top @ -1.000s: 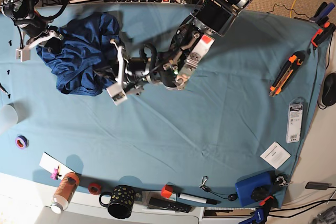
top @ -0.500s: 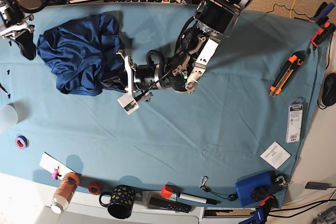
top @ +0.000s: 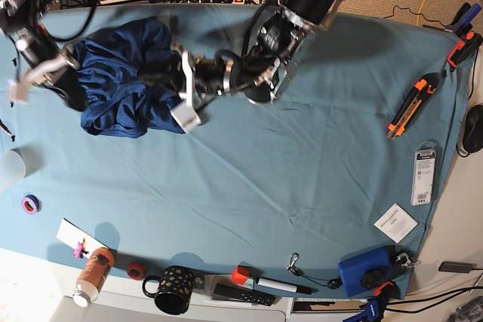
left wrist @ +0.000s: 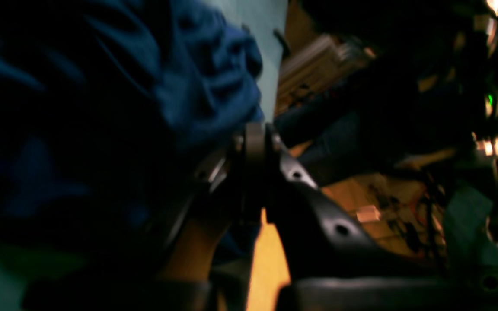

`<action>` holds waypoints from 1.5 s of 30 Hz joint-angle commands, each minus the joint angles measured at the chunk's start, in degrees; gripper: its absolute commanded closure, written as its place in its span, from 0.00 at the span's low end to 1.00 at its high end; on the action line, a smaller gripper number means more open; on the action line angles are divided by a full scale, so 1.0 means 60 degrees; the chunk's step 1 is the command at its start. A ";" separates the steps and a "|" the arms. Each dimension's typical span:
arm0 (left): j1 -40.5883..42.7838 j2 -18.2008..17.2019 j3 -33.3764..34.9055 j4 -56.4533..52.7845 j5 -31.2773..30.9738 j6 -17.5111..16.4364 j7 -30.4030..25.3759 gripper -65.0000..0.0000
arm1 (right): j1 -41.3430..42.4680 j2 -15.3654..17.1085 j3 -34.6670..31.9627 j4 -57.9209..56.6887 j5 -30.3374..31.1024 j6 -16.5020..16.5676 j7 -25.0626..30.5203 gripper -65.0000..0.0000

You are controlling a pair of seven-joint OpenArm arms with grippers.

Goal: Layout the t-shirt on the table in an organized manner, then fold the t-shirt properly
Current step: 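Pat the top of the shirt bundle with the left gripper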

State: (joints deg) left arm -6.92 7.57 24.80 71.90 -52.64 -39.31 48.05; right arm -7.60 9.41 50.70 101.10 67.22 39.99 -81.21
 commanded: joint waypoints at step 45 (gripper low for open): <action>0.0069 0.0238 0.3213 0.0171 0.4422 0.2871 -0.2229 1.00 | 0.3548 0.1767 -0.1129 -0.3770 -0.4681 0.0002 0.3045 1.00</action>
State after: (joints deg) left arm -5.76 7.57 44.07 72.05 -25.98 -21.85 34.61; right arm 12.38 18.68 43.83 77.60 37.67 39.88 -64.60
